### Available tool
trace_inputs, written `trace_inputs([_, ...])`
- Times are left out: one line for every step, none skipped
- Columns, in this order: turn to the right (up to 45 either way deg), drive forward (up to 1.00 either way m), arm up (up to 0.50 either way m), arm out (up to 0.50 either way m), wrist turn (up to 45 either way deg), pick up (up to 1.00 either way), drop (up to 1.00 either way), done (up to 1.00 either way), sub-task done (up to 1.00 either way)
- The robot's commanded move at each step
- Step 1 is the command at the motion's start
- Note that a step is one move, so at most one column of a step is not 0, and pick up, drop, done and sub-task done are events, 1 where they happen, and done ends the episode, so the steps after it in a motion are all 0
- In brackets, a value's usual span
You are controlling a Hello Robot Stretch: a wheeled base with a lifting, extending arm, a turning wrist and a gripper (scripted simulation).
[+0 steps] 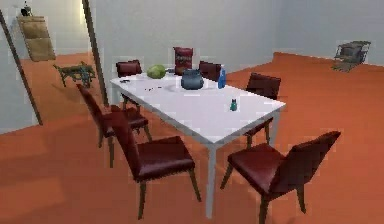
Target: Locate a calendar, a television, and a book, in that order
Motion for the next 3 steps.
trace_inputs([-33.0,0.00,0.00,0.00,0.0,0.00,0.00,0.00,0.00])
trace_inputs([0.0,1.00,0.00,0.00,0.0,0.00,0.00,0.00,0.00])
trace_inputs([-9.0,0.00,0.00,0.00,0.0,0.00,0.00,0.00,0.00])
